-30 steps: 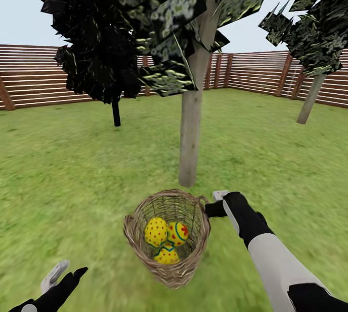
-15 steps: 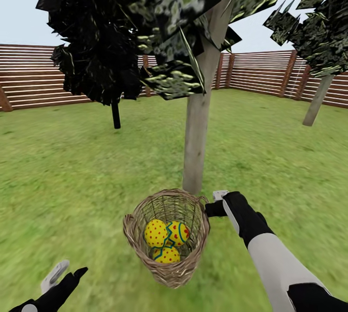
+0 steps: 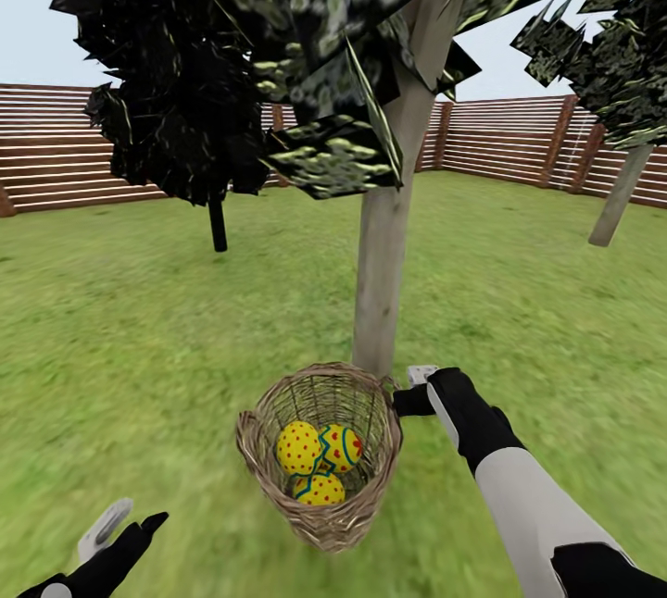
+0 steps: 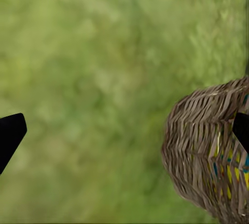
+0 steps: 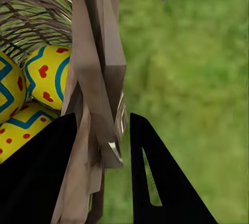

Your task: Take the three Easter eggs out of the wicker basket on the lawn in the garden, then place them on the lawn next to a single tree (choose any tree) so that all three eggs are next to the same tree and none are left in the basket.

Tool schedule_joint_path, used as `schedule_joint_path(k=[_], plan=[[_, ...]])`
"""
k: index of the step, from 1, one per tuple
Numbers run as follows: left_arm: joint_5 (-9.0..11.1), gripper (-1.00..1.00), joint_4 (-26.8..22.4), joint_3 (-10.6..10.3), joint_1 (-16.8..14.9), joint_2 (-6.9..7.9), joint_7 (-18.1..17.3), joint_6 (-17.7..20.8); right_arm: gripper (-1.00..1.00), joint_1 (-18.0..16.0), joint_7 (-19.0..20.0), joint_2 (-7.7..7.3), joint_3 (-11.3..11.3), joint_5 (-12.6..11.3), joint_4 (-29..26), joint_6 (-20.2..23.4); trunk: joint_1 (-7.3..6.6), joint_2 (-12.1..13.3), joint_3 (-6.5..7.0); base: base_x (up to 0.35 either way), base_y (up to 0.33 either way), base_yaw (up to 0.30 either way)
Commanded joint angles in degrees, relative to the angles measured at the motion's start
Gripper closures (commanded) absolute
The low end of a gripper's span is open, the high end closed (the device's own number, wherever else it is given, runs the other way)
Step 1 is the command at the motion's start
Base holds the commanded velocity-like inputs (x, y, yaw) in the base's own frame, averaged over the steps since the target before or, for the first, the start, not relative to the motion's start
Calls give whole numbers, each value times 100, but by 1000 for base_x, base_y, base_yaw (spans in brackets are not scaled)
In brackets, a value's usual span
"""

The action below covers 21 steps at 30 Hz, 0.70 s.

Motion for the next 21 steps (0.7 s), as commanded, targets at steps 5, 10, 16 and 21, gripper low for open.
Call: schedule_joint_path(k=[5, 10, 16, 21], plan=[[0, -100, -2, 14, -4, -2, -23, 36, 100, -4, 28, 0, 2, -36, -8, 29, 2, -2, -5, 300, 0, 0], [22, -100, 3, 11, -4, 2, -25, 46, 100, -4, 28, 0, 2, -36, -8, 29, 2, -2, -5, 52, 0, 0], [44, -100, 6, 6, -4, -9, -21, 61, 100, -4, 28, 0, 2, -36, -8, 26, 2, -2, -5, 3, 0, 0], [17, -100, -1, 6, -4, -4, -25, 46, 100, -4, 28, 1, 2, -32, -8, 23, 2, -2, -5, 0, 0, 0]])
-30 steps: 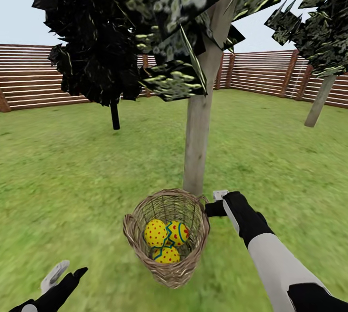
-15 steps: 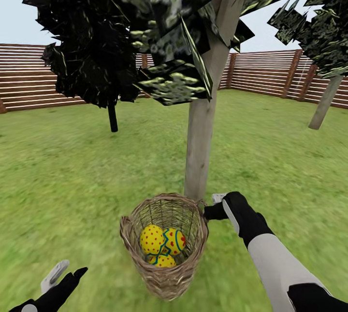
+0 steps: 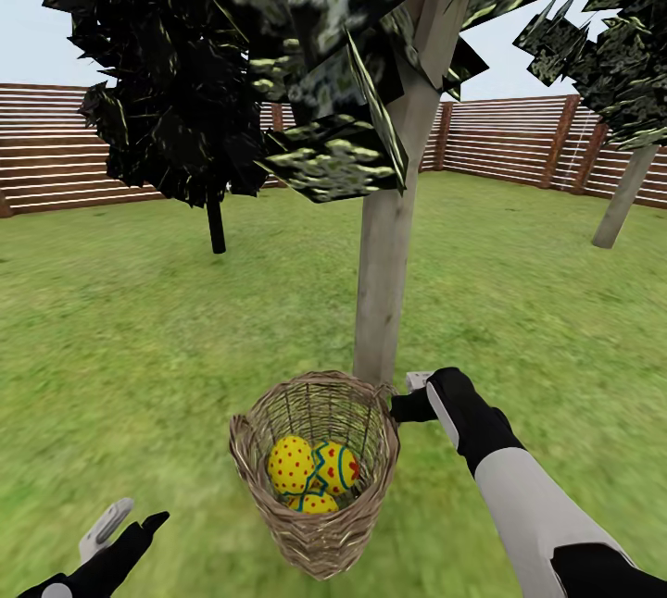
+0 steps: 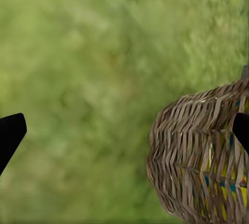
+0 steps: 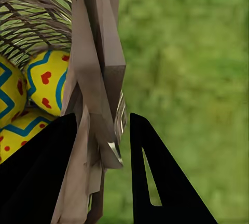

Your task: Take the three Easter eggs out of the wicker basket on the lawn in the garden, then place them on the lawn next to a single tree (choose any tree) so that all three eggs are next to the same tree and none are left in the basket.

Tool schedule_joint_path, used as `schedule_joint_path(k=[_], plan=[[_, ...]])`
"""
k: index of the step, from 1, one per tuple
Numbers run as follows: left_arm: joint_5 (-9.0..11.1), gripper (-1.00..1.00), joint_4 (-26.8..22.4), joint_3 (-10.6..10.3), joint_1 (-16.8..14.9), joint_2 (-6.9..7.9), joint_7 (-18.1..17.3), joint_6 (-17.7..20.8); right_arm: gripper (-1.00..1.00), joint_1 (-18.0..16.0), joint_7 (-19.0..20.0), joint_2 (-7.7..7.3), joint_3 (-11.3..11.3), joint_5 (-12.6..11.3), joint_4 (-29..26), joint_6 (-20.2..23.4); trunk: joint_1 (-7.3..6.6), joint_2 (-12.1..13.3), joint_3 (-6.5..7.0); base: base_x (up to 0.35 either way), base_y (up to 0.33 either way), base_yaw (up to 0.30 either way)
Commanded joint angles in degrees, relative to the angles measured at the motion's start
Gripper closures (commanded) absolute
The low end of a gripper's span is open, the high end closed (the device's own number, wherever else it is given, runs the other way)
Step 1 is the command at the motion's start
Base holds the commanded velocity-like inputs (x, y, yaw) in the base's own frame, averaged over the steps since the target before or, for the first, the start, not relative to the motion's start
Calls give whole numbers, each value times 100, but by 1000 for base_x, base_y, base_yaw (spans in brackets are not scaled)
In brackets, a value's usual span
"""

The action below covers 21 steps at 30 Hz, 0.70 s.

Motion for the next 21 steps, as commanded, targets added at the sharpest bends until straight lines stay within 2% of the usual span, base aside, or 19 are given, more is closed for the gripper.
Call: schedule_joint_path(k=[1, 5, 7, 13, 21], plan=[[0, -100, -47, 15, -4, -5, -41, 39, 100, -7, 2, -2, -16, 231, -13, -448, -1, -2, -4, 0, 0, 0], [40, -100, -342, -4, -4, -28, -55, 124, 100, -7, -1, -3, -16, 231, -13, -445, -1, -2, -4, 0, 0, 0], [49, -100, -385, 2, -4, -33, -56, 137, 100, -7, -2, -5, -16, 230, -13, -445, 43, -83, -40, 0, 0, 0], [55, -100, -399, -2, -4, -27, -56, 149, 100, -7, -3, -6, -12, 228, -13, -445, 174, -323, -148, 0, 0, 0], [36, -100, -278, 21, -4, -9, -51, 116, 100, -7, -5, -3, -10, 230, -13, -445, 174, -323, -148, 0, 0, 0]])
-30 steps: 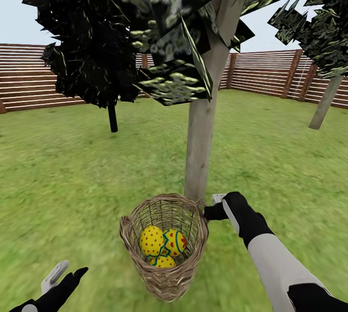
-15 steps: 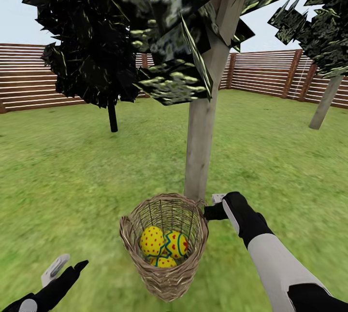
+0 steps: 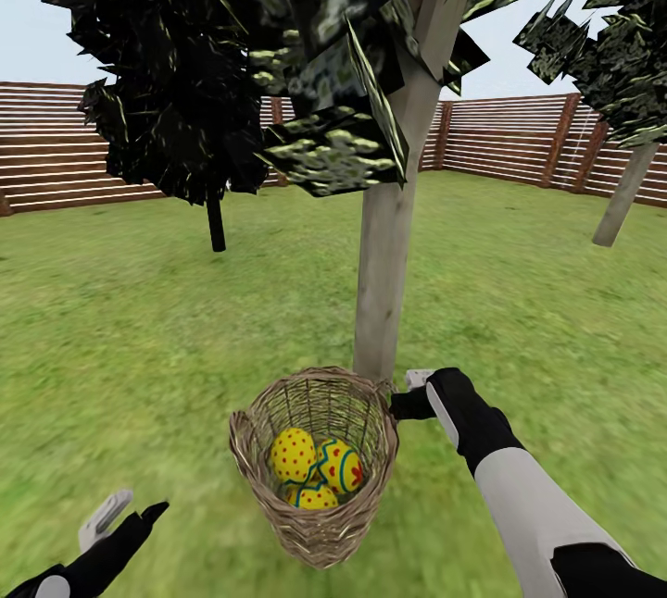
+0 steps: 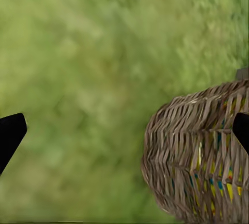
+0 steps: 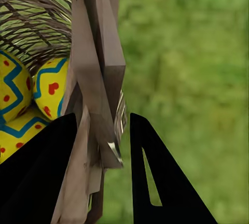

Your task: Take the three Easter eggs out of the wicker basket on the lawn in the garden, then place them on the lawn next to a single tree (choose any tree) so that all three eggs are next to the same tree and none are left in the basket.

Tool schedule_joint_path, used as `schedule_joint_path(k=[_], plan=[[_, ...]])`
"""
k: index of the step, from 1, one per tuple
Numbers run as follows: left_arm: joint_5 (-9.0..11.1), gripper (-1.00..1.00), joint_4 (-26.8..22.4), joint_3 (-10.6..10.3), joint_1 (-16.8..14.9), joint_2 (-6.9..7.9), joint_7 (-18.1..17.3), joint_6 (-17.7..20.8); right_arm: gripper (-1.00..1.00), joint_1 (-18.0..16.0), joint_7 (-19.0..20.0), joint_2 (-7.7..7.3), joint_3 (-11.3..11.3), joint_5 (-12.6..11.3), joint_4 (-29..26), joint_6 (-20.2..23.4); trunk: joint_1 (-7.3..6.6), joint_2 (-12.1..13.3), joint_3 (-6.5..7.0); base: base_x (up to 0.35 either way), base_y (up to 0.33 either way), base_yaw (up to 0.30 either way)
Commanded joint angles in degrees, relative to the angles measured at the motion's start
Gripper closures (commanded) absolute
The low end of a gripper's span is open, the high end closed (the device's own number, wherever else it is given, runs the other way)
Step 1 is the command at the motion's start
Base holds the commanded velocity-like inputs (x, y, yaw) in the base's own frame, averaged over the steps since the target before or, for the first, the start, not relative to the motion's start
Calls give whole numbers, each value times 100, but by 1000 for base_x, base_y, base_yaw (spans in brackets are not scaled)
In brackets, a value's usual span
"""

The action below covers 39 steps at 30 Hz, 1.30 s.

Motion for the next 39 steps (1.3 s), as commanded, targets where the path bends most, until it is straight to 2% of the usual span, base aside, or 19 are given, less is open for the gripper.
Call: schedule_joint_path(k=[1, 4, 5, 17, 19, 22, 25, 28, 31, 39], plan=[[-1, -100, 20, 8, -4, -8, -21, 22, 100, -7, 1, -3, -19, 245, -13, -256, -1, -2, -4, 0, 0, 0], [-4, -100, 85, 1, -4, -11, -8, 7, 100, -7, 4, -5, -23, 245, -13, -256, -1, -2, -4, 0, 0, 0], [-9, -100, 103, -3, -4, -14, -5, 1, -100, -7, 6, -5, -24, 246, -13, -256, -1, -2, -4, 0, 0, 0], [-34, -100, 138, 9, 5, -27, 9, -30, -100, -4, 15, -7, -23, 244, -22, -256, -1, -2, -4, 0, 0, 0], [-55, -100, 140, 15, 17, -28, 13, -49, -100, 43, 26, -14, -18, 244, -337, -254, -1, -2, -4, -36, 0, 0], [-61, -100, 140, 18, 22, -29, 15, -56, -100, 506, 43, -25, -16, 248, -1536, -240, -1, -2, -4, -242, 0, 0], [-52, -100, 140, 18, 23, -26, 16, -54, -100, 750, 54, -34, -2, 251, -2195, -242, -1, -2, -4, -151, 0, 0], [-19, -100, 238, -8, 45, 60, 12, -113, -100, 728, 141, 64, 91, 295, -2176, -144, -1, -2, -4, 0, 0, 0], [-19, -100, 320, -8, 45, 60, 12, -113, -100, 728, 141, 157, 91, 295, -2176, -131, -1, -2, -4, 0, 0, 0], [-21, -100, 287, -8, 54, 61, 11, -110, -100, 734, 132, 132, 91, 293, -2200, -164, -1, -2, -4, 0, 2, 0]])
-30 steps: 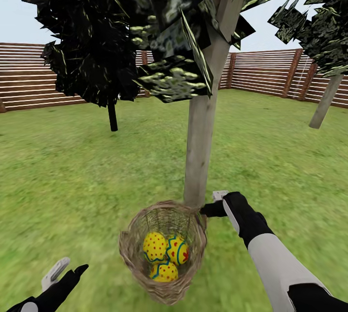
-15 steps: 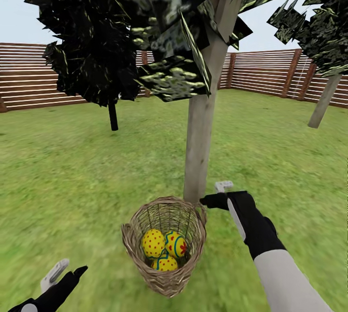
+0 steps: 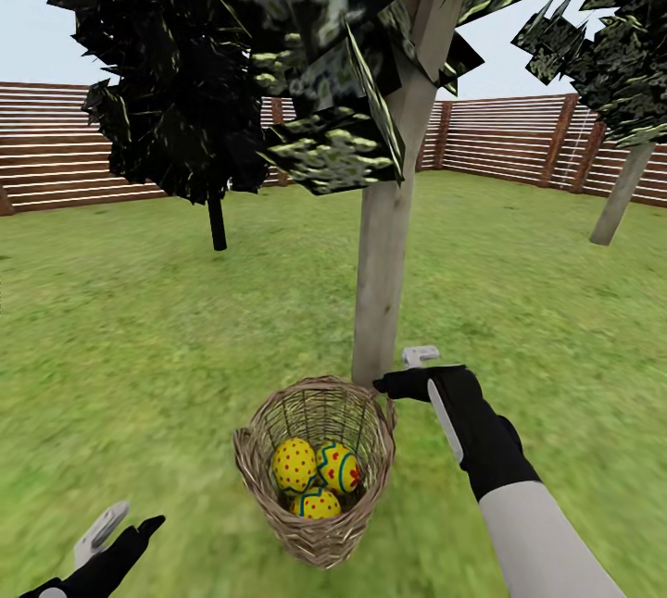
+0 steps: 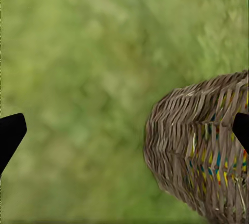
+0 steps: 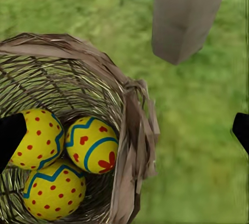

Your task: Take the three Easter eggs out of the wicker basket on the lawn in the garden, then place them on the lawn next to a single tree (choose any tree) so that all three eggs are next to the same tree and none are left in the basket.

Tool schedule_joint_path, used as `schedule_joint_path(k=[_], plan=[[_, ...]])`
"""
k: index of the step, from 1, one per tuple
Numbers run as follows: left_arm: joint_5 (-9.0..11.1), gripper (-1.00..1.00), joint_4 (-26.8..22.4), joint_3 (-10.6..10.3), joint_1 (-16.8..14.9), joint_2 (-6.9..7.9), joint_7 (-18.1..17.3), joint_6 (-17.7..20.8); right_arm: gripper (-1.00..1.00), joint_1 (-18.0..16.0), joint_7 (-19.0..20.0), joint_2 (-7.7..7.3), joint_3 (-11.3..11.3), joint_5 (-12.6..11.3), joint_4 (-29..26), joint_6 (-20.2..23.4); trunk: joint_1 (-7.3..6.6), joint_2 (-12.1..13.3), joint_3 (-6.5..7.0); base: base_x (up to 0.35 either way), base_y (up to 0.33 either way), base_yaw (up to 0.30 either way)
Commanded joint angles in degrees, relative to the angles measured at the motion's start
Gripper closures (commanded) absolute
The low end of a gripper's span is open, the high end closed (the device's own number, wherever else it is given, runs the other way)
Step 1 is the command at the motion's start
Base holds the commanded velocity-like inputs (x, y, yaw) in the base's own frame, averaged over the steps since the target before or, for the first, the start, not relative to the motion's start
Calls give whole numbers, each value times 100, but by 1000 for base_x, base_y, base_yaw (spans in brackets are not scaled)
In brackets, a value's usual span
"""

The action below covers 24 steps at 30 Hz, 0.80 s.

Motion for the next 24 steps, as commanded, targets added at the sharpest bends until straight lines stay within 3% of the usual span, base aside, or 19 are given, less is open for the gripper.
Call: schedule_joint_path(k=[1, 16, 20, 22, 24], plan=[[-18, -100, -14, 17, 2, 15, -25, 3, -100, 11, -6, -27, -3, 25, -39, -9, -1, -2, -6, 0, 99, 0], [-91, -100, -7, -2, -8, 37, -35, -174, -100, 46, -83, -78, 4, 10, -104, -107, -1, -2, -6, 0, 239, 0], [-99, -100, -9, -152, -11, 32, -32, -178, -100, 64, -80, -83, 31, 15, -104, -96, -1, -2, -6, 0, 65, 0], [-96, -100, -9, -370, -15, 36, -23, -178, -100, 84, -85, -85, 247, 16, -103, -61, -1, -2, -6, 0, 24, 0], [-97, -100, -10, -447, -16, 38, -21, -174, -100, 90, -86, -85, 392, 13, -82, -45, -1, -2, -6, 0, 13, 0]])
